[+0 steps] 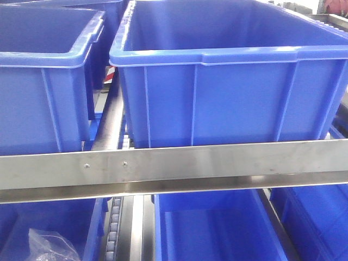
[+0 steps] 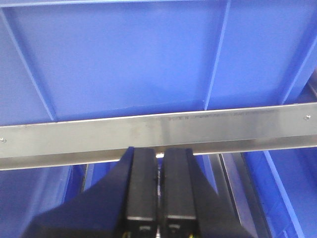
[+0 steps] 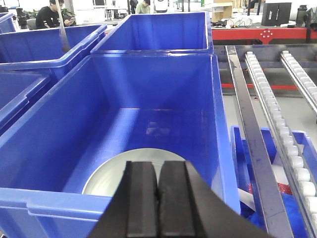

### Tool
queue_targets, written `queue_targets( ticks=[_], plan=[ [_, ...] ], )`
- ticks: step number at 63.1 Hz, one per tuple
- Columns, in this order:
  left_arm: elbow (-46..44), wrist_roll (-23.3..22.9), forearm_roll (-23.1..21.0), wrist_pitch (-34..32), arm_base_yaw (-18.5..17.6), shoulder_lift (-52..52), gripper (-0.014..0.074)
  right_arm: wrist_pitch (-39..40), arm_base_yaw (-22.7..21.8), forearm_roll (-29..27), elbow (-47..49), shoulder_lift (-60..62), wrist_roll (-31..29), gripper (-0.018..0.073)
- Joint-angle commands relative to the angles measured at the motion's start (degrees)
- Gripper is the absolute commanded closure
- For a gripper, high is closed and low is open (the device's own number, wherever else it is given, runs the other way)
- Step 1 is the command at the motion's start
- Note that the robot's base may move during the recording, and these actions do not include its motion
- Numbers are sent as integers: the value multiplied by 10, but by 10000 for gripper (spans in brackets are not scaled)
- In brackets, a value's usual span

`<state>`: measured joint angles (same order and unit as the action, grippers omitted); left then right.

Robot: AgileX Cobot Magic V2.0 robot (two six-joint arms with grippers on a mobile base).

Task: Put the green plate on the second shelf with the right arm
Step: 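Open the right gripper to release the plate in the bin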

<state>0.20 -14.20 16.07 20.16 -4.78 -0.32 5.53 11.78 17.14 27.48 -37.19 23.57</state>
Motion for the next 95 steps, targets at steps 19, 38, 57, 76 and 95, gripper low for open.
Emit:
queue_targets(
  ticks=[19, 38, 57, 76, 95],
  plan=[
    [24, -1, 2, -33, -4, -13, 472, 16, -21, 6, -56, 106, -5, 506],
    [24, -1, 2, -33, -4, -13, 472, 18, -56, 5, -210, 280, -5, 506],
    [24, -1, 2, -33, -4, -13, 472, -1, -64, 3, -289, 389, -4, 506],
    [24, -1, 2, -33, -4, -13, 472, -1, -64, 3, -289, 389, -5, 506],
    [24, -1, 2, -33, -4, -13, 472, -9, -64, -43, -290, 389, -15, 506]
  ],
)
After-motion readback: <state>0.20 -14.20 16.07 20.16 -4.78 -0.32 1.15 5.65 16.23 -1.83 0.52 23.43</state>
